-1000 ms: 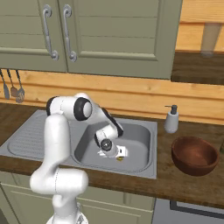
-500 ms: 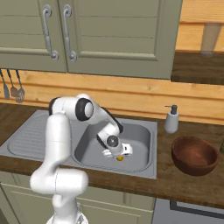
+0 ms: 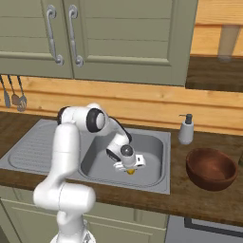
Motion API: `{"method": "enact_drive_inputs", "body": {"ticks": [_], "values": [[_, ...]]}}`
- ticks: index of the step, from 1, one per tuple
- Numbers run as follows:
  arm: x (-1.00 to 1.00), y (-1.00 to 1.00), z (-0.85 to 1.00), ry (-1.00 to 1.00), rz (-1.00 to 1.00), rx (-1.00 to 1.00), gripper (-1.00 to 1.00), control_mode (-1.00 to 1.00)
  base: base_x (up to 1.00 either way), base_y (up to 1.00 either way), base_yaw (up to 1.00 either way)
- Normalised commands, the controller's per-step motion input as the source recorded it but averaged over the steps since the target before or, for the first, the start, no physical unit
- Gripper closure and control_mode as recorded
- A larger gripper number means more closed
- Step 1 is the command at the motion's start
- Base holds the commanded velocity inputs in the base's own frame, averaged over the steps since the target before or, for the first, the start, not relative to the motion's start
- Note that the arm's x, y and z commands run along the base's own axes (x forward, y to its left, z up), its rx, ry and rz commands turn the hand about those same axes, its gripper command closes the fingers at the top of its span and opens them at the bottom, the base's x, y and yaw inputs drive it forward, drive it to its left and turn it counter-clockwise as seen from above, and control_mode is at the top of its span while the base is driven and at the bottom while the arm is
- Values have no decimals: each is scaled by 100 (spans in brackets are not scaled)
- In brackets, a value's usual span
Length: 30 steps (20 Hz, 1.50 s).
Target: Pick the lemon from the sink and place it in the bowl. Then pick the bowl and place it in the microwave. Then close the microwave door and press the start button.
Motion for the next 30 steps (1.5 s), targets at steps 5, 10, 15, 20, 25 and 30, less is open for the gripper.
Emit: {"method": "enact_drive_inputs", "body": {"ticks": [5,10,15,20,25,30], "values": [[-33,-16,36,-1,0,0,100,-100,0,0,0],[-54,-49,100,0,-1,0,100,-100,0,0,0],[-15,-63,100,0,-4,0,100,-100,0,0,0],[0,-61,100,0,-3,0,100,-100,0,0,0],[0,-48,100,2,-3,0,100,-100,0,0,0],[0,-36,100,7,-4,2,100,-100,0,0,0]]}}
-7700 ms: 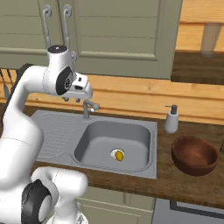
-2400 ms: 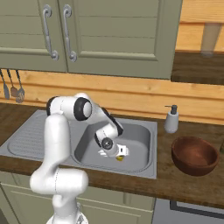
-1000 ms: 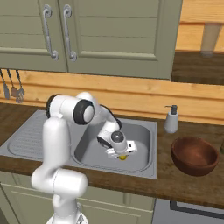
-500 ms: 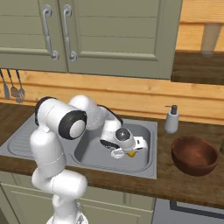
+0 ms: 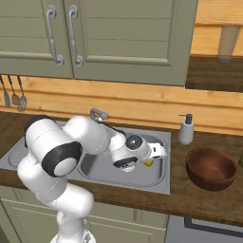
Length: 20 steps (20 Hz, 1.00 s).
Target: Pick the lemon from the sink and place it in the bowl. Then pick the bowl and place it in the microwave. Then close the microwave door and press the start button.
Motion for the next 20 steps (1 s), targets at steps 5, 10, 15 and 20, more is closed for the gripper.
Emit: {"method": "enact_drive_inputs", "body": {"ticks": [5,10,15,20], "values": [[4,-5,100,4,-5,8,100,-100,0,0,0],[2,-7,100,11,-1,11,100,-100,0,0,0],[-1,-51,100,4,0,16,100,-100,0,0,0],[-6,-94,45,-10,-2,21,100,-100,0,0,0]]}}
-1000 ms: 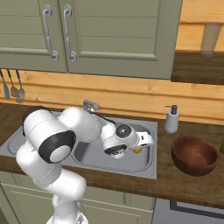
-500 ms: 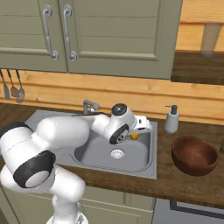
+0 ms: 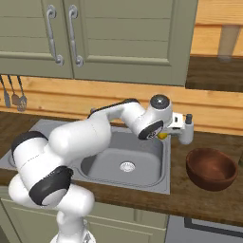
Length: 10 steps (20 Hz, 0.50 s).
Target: Pick the lemon from the sink and place it in the bowl. Then pick the bowl and place it in the microwave. Then close the microwave door and press the start button.
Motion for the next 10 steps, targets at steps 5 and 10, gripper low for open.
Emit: {"method": "enact_drive_inputs", "body": {"ticks": [5,10], "values": [[-6,-84,-1,-3,-20,10,100,-100,0,0,0],[-16,-56,-3,-2,-26,2,100,-100,0,0,0]]}}
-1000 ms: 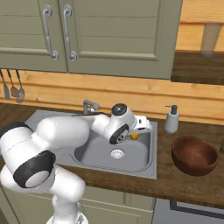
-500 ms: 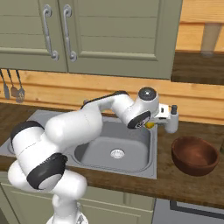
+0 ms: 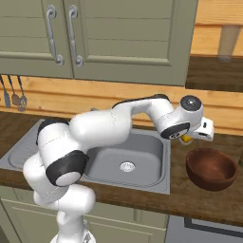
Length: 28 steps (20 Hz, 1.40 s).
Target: Pick the lemon from the sink and place it in the bowl. Then pick the bowl and place it in the microwave. Then close the microwave door and press the start button.
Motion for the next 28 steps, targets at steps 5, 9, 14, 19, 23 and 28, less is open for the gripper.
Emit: {"method": "enact_drive_inputs", "body": {"ticks": [5,9,14,19,23,28], "values": [[0,-75,-28,6,-24,8,100,-100,0,0,0],[4,-72,-38,11,-18,12,100,-100,0,0,0],[3,-64,-19,12,-6,16,100,-100,0,0,0],[6,-61,-21,19,0,15,100,-100,0,0,0],[13,-27,-39,16,0,6,100,-100,0,0,0],[2,0,-59,7,0,4,100,-100,0,0,0]]}}
